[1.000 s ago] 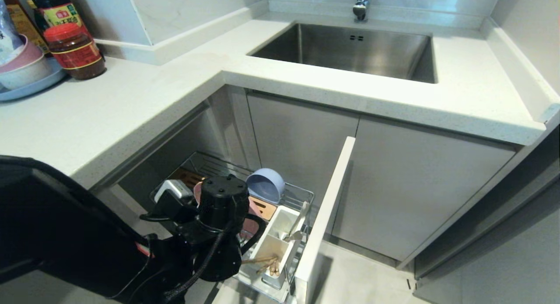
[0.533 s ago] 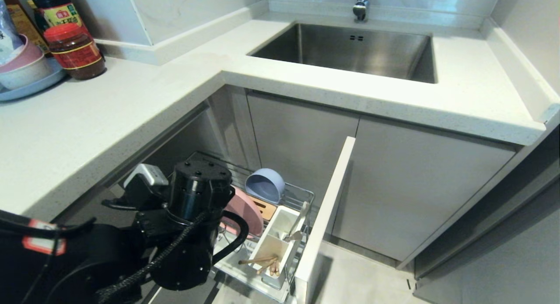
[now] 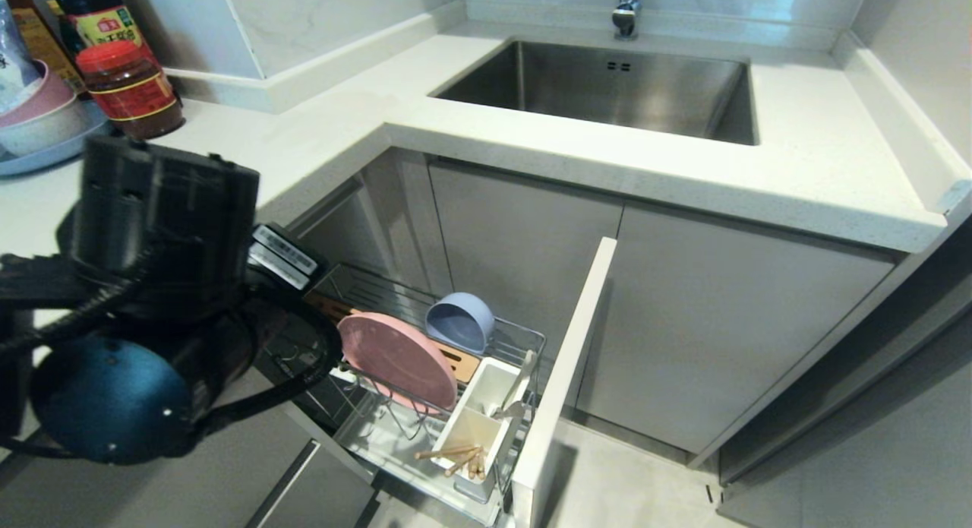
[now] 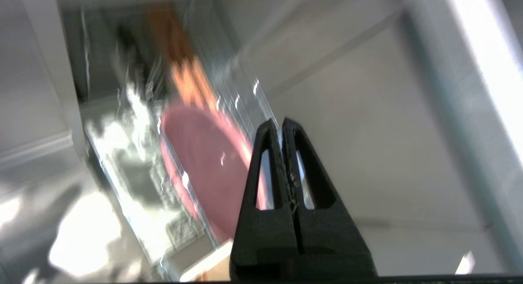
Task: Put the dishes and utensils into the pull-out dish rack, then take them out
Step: Take the plate out of the cupboard
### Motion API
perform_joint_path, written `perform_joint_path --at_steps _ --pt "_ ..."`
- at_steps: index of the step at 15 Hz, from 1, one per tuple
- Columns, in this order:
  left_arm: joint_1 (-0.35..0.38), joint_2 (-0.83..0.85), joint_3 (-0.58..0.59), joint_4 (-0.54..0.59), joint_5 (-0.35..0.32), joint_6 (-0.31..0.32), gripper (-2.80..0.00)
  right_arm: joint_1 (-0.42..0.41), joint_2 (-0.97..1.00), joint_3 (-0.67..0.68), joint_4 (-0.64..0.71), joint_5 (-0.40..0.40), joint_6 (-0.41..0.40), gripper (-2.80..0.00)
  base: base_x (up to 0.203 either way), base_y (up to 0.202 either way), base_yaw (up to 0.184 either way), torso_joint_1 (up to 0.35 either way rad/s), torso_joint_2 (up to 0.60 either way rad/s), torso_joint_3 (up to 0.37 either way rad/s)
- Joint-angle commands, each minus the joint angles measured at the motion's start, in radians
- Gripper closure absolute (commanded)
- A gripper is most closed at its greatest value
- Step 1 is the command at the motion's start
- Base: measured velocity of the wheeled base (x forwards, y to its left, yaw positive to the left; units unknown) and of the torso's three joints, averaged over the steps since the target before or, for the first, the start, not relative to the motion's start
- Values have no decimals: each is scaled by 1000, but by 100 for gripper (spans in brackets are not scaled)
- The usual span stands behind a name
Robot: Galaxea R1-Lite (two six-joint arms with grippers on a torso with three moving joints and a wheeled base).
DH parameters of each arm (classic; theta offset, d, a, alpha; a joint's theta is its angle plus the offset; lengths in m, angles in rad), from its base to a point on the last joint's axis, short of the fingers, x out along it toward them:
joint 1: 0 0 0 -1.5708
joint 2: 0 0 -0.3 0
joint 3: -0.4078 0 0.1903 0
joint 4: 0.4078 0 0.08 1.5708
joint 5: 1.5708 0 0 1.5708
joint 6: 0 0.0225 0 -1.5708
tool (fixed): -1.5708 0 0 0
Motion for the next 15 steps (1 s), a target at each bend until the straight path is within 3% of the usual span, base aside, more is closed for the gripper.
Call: perform_joint_path --at_steps 1,4,7,9,12,15 --pt "30 -86 -29 2 6 94 0 0 0 0 0 0 -1 0 0 0 0 0 0 0" --pt "122 -169 -87 0 -34 263 0 0 0 0 0 0 -1 0 0 0 0 0 0 0" --pt "204 -248 -98 -2 -117 418 0 0 0 0 0 0 -1 0 0 0 0 0 0 0" --pt "298 -310 -108 -2 -205 495 0 0 0 0 0 0 -1 0 0 0 0 0 0 0" --pt "432 -441 -114 7 -404 624 0 0 0 0 0 0 -1 0 0 0 0 0 0 0" --pt "569 -700 -56 99 -701 784 0 0 0 0 0 0 -1 0 0 0 0 0 0 0"
